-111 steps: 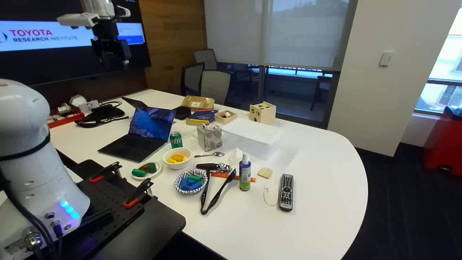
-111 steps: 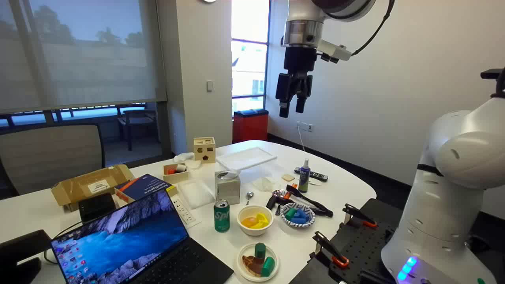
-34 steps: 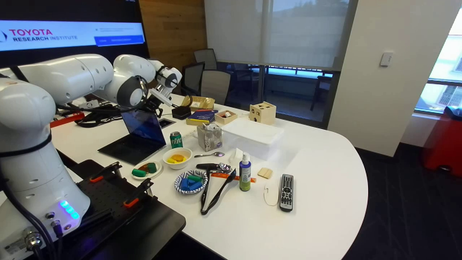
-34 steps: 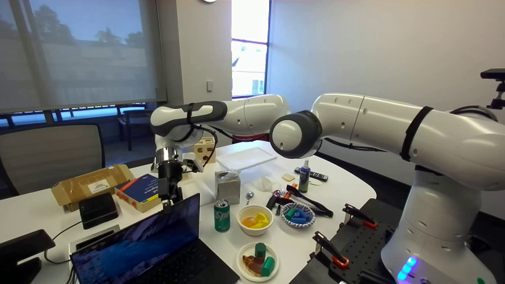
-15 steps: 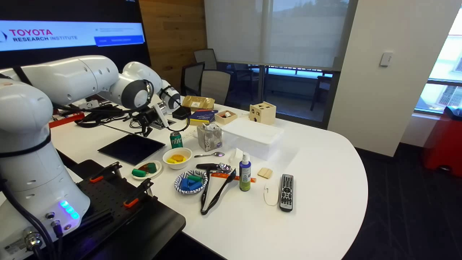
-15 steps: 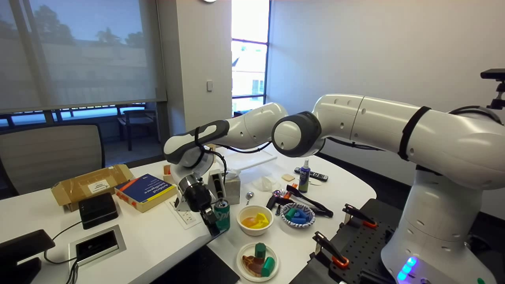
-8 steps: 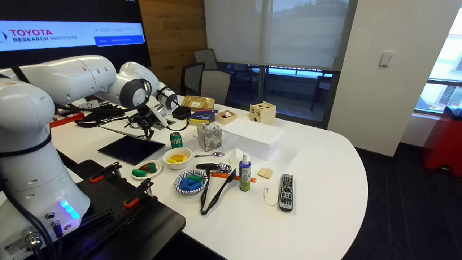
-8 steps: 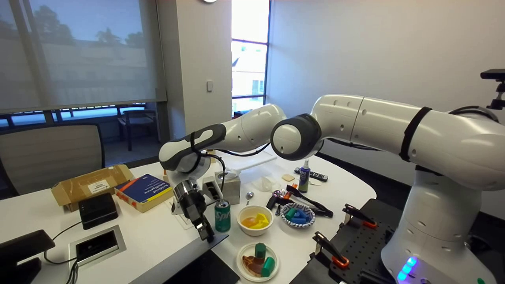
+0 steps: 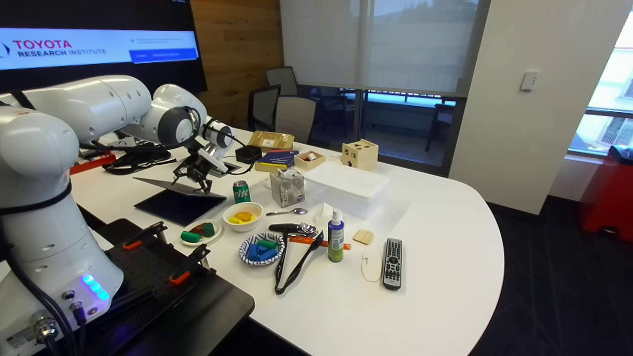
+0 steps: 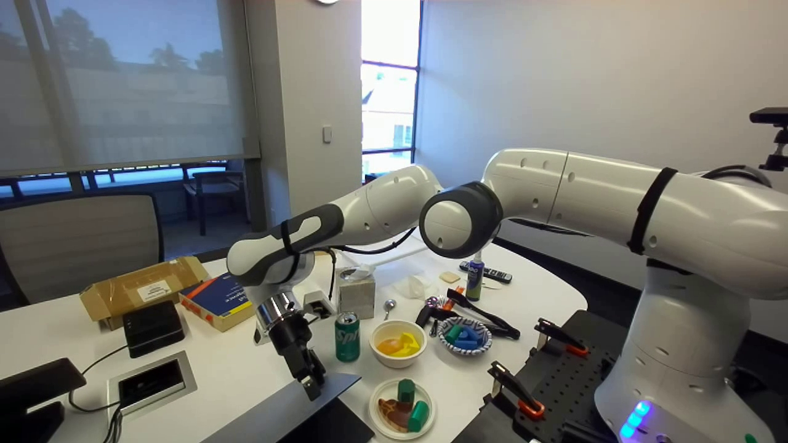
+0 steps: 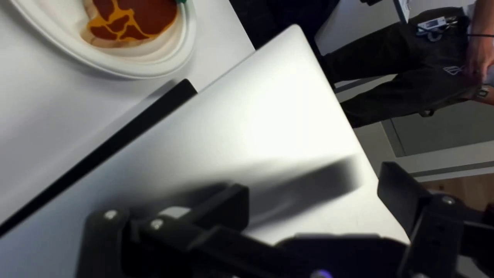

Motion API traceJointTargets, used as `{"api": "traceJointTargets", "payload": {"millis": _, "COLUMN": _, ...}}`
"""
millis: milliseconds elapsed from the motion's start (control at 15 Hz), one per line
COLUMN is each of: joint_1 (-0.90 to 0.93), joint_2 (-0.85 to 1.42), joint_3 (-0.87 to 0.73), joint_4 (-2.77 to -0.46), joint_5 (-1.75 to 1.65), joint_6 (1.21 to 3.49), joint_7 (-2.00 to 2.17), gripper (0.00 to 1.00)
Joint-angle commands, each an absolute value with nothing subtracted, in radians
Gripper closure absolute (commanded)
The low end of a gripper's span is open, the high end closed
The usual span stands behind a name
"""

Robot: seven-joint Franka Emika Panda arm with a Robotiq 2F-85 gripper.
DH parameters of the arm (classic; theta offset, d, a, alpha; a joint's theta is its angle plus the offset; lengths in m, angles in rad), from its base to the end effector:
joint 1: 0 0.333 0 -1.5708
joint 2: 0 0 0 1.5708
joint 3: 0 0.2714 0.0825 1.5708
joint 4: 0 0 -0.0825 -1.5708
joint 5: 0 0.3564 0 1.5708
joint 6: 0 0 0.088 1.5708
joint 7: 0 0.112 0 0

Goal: Fold the laptop

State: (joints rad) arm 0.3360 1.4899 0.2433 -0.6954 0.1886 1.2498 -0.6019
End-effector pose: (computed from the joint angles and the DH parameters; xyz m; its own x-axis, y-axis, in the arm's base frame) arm 0.5075 0.2999 0.0164 0.2671 0.8723 -0.4096 0.4486 -0.4887 -0.7482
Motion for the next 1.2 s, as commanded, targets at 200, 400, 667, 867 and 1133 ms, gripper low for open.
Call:
{"api": "traceJointTargets", "payload": {"millis": 200, "joint_1": 0.364, "joint_2": 1.490, "joint_3": 0.213, "joint_4": -0.725, "joint_5": 0.119, "joint_6": 1.341, "joint_7": -0.587, "gripper": 0.00}}
{"api": "traceJointTargets", "payload": {"millis": 400, "joint_1": 0.364, "joint_2": 1.490, "joint_3": 0.205, "joint_4": -0.736, "joint_5": 0.104, "joint_6": 1.386, "joint_7": -0.578, "gripper": 0.00}}
{"api": "traceJointTargets", "payload": {"millis": 667, "joint_1": 0.380, "joint_2": 1.490, "joint_3": 0.181, "joint_4": -0.757, "joint_5": 0.069, "joint_6": 1.486, "joint_7": -0.580, "gripper": 0.00}}
{"api": "traceJointTargets", "payload": {"millis": 867, "joint_1": 0.393, "joint_2": 1.490, "joint_3": 0.173, "joint_4": -0.774, "joint_5": 0.030, "joint_6": 1.558, "joint_7": -0.578, "gripper": 0.00}}
{"api": "traceJointTargets", "payload": {"millis": 1133, "joint_1": 0.407, "joint_2": 1.490, "joint_3": 0.171, "joint_4": -0.788, "joint_5": -0.011, "joint_6": 1.598, "joint_7": -0.579, "gripper": 0.00}}
